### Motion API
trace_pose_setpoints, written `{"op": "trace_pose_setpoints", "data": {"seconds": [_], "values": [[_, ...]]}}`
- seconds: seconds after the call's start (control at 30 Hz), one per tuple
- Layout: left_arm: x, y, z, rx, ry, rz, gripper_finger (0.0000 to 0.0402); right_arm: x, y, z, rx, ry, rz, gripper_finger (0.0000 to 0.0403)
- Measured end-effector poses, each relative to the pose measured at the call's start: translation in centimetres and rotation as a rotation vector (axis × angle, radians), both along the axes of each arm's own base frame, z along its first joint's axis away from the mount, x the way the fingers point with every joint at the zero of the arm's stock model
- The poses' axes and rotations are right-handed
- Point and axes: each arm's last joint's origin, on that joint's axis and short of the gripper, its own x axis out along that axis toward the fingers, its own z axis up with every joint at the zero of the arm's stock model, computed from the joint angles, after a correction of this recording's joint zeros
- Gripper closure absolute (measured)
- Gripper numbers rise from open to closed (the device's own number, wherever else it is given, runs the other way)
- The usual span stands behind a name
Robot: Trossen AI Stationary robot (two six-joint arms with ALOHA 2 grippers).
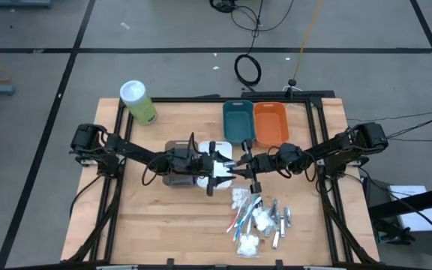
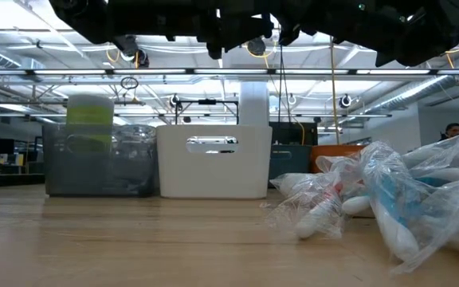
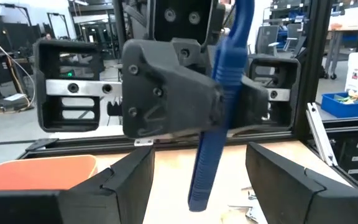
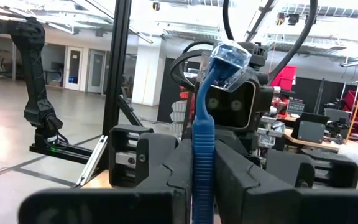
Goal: Pick & Place Travel size toiletries
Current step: Put the blue razor into the black bin
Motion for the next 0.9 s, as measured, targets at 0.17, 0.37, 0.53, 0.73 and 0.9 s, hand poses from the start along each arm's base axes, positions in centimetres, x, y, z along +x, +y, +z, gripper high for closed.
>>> {"op": "trace_pose_setpoints", "data": {"seconds": [0.17, 0.37, 0.53, 0.73, 0.9], "values": [[0.00, 0.05, -0.09, 0.003, 0.011, 0.002, 0.0151, 0.00, 0.00, 0.00, 0.000, 0.000, 0.000, 0.0374], [0.01, 0.15, -0.12, 0.004, 0.013, 0.005, 0.0190, 0.02, 0.00, -0.08, -0.001, 0.009, 0.000, 0.0373], [0.01, 0.15, -0.13, 0.004, 0.013, 0.005, 0.0261, 0.03, 0.00, -0.11, -0.001, 0.012, 0.000, 0.0372], [0.00, 0.14, -0.14, 0.011, 0.013, 0.004, 0.0343, 0.04, -0.01, -0.15, -0.001, 0.016, 0.000, 0.0374], [-0.02, 0.13, -0.17, 0.057, 0.012, 0.004, 0.0388, 0.04, -0.03, -0.15, 0.009, 0.018, -0.003, 0.0367]]}}
